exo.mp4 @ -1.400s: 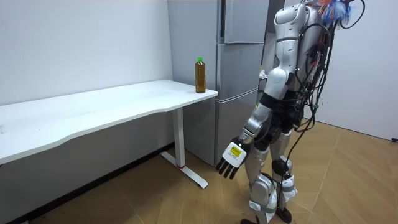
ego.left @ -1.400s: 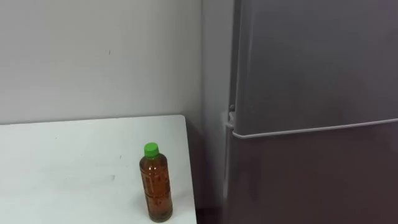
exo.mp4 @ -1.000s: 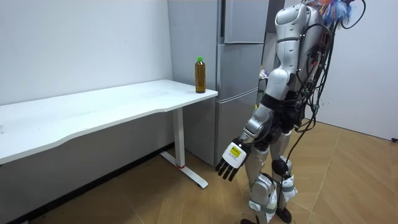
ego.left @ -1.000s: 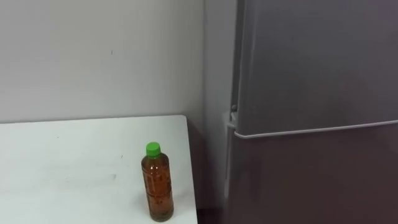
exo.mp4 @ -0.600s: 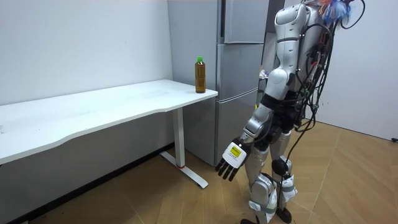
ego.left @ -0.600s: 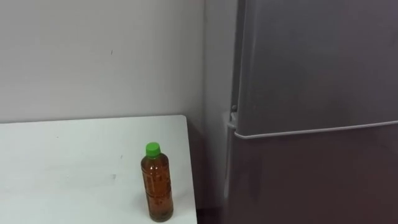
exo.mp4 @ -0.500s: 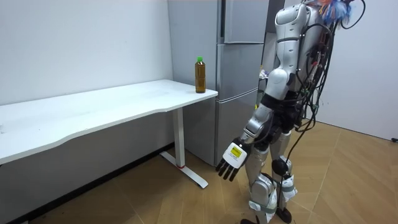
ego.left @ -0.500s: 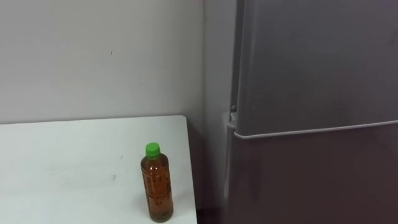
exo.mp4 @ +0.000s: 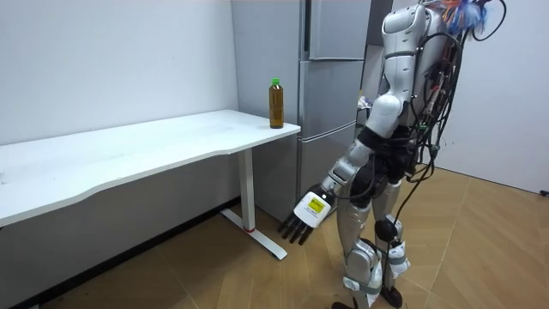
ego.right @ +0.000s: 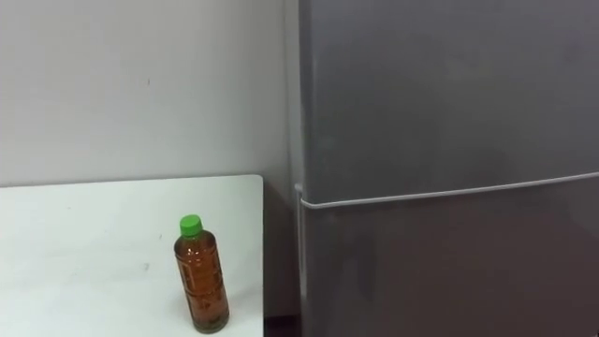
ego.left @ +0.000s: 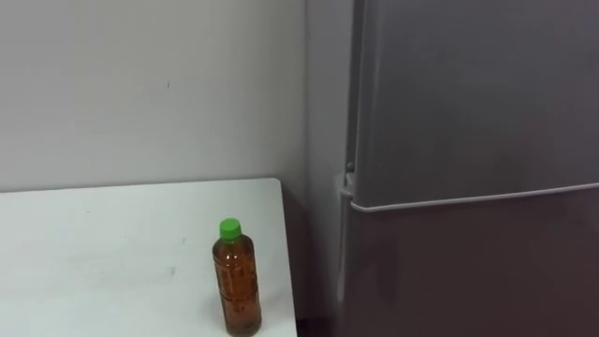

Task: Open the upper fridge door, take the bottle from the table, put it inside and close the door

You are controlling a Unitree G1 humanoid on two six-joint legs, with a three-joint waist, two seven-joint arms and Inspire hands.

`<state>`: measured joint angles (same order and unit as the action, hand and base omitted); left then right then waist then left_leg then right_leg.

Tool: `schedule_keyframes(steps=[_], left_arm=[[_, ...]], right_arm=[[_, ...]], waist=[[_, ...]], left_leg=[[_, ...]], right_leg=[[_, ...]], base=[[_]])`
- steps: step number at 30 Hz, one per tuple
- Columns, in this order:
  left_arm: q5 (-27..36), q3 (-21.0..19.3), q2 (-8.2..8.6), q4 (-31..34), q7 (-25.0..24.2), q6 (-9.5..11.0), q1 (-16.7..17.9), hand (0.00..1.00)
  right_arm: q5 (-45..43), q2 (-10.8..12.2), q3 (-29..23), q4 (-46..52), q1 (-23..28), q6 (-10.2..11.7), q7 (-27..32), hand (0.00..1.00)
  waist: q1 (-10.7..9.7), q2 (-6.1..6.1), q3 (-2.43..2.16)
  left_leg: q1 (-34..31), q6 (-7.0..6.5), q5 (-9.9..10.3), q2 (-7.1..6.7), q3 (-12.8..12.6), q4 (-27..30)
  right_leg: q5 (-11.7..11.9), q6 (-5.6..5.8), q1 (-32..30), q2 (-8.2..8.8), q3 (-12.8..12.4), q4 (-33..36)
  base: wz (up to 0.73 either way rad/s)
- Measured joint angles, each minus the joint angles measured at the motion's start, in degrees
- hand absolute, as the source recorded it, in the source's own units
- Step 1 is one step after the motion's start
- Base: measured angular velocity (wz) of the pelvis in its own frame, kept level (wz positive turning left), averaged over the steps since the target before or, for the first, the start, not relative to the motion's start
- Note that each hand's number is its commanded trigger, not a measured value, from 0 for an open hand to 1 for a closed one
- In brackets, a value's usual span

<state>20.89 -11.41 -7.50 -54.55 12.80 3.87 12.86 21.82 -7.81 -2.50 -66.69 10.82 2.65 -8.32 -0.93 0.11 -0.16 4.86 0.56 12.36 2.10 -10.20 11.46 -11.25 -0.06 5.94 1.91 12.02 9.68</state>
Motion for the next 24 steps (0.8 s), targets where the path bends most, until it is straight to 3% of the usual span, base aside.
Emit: schedule_keyframes(steps=[7,11,13,21,24], left_arm=[[10.07,-2.09,0.02,7.98,5.86,2.54,-0.56,0.0],[14.12,-3.41,-0.05,13.43,8.72,3.36,-0.48,0.0],[15.87,-4.3,-0.26,16.41,10.7,5.0,-0.55,0.0],[17.86,-4.89,-1.36,28.92,16.54,7.19,-0.35,0.0],[17.65,-6.48,-1.45,37.63,19.35,7.35,-0.09,0.0]], right_arm=[[-0.14,-0.83,-1.24,1.19,1.21,0.32,0.09,0.0],[-0.7,-1.0,-1.63,2.69,2.14,0.42,0.63,0.0],[-1.45,-0.99,-2.22,2.69,2.21,0.46,1.46,0.0],[-3.81,-0.98,-3.48,4.9,3.39,0.56,2.1,0.0],[-3.93,-0.72,-3.92,4.96,3.79,0.54,2.31,0.0]], waist=[[1.12,1.54,-0.05],[1.32,1.8,-0.01],[1.37,1.85,-0.02],[1.43,1.68,-0.03],[1.5,1.6,-0.09]], left_leg=[[0.71,0.04,0.07,0.16,-0.59,-0.15],[0.81,0.04,0.07,0.18,-0.47,-0.14],[0.81,0.04,0.07,0.17,-0.46,-0.16],[0.84,0.05,0.06,0.14,-0.45,-0.11],[0.78,0.06,0.07,0.11,-0.24,-0.1]], right_leg=[[0.01,-0.02,0.12,-0.18,-1.09,0.35],[-0.01,-0.06,0.11,-0.16,-0.94,0.41],[-0.01,-0.06,0.06,-0.15,-0.97,0.45],[-0.3,-0.13,-0.19,-0.07,-0.77,1.05],[-0.3,-0.13,-0.13,-0.06,-0.76,1.03]], base=[[-0.08],[0.0],[0.0],[0.0],[0.01]])
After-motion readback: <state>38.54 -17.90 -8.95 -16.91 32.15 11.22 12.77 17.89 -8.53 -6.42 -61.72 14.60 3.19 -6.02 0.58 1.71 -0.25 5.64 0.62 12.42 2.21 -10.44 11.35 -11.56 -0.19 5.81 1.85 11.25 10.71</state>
